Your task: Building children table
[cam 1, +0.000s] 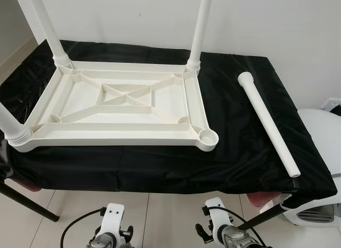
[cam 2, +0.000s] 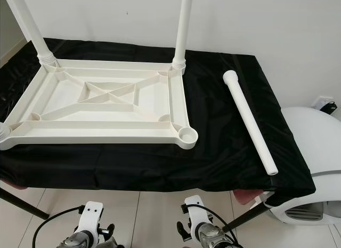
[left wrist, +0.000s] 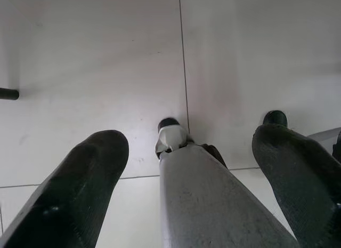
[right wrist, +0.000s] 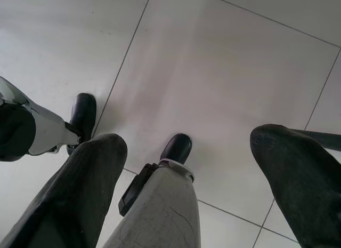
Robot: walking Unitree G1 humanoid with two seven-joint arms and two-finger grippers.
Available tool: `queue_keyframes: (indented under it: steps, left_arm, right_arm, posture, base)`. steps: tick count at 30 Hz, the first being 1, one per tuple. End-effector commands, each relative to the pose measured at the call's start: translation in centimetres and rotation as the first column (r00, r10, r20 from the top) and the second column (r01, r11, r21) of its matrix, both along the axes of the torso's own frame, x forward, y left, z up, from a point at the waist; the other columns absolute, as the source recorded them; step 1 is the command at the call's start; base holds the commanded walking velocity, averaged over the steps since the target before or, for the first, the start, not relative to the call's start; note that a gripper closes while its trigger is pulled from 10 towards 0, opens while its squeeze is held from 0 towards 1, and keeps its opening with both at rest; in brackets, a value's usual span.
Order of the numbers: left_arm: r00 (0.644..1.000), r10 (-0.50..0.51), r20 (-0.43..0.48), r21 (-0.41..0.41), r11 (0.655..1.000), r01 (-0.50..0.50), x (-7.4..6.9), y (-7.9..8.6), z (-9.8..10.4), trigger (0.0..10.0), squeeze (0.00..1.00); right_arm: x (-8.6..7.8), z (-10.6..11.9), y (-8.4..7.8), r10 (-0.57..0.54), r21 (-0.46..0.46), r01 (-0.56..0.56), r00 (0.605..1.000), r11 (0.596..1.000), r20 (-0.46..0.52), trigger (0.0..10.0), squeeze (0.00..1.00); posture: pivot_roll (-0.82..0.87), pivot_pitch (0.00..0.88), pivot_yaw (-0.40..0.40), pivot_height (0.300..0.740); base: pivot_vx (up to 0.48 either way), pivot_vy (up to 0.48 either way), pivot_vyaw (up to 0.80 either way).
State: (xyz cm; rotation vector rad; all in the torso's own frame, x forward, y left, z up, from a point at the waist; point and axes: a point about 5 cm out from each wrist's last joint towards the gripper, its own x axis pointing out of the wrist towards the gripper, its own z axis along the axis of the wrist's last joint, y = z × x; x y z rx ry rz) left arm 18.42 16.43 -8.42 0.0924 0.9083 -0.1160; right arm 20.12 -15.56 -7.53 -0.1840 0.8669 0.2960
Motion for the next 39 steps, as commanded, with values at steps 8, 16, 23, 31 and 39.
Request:
queue_keyframes:
  steps: [8, 16, 23, 31, 39]
  left_arm:
    - [0.998, -0.012, -0.056, -0.015, 1.0, 0.011, -1.09, 0.17, -0.55, 10.0, 0.0]
    - [0.998, 0.003, -0.064, -0.022, 1.0, -0.004, -1.22, 0.28, -0.61, 10.0, 0.0]
    - [0.998, 0.003, -0.061, -0.025, 1.0, -0.005, -1.09, 0.26, -0.55, 10.0, 0.0]
    - [0.998, 0.015, -0.056, -0.032, 0.999, -0.017, -1.04, 0.34, -0.52, 10.0, 0.0]
    - [0.999, 0.022, -0.048, -0.035, 0.999, -0.024, -0.85, 0.47, -0.42, 10.0, 0.0]
  right_arm:
    - [-0.62, -0.37, 0.1, -0.016, 0.019, 0.017, 0.999, 1.0, -0.033, 10.0, 0.0]
    - [-0.73, -0.42, 0.1, -0.017, 0.024, 0.018, 0.999, 1.0, -0.036, 10.0, 0.0]
    - [-0.69, -0.4, 0.17, -0.016, 0.024, 0.017, 0.999, 1.0, -0.035, 10.0, 0.0]
    - [-0.64, -0.39, 0.26, -0.005, 0.016, 0.006, 0.999, 1.0, -0.033, 10.0, 0.0]
    - [-0.58, -0.35, 0.33, -0.008, 0.019, 0.008, 1.0, 1.0, -0.029, 10.0, 0.0]
  posture:
    - [0.05, 0.0, -0.013, 0.74]
    - [0.05, 0.0, -0.014, 0.74]
    - [0.06, 0.0, -0.015, 0.74]
    - [0.07, 0.0, -0.019, 0.74]
    - [0.07, 0.0, -0.021, 0.74]
  base:
    - [0.0, 0.0, 0.0]
    - [0.0, 0.0, 0.0]
    - [0.0, 0.0, 0.0]
    - [0.0, 0.0, 0.0]
    - [0.0, 0.0, 0.0]
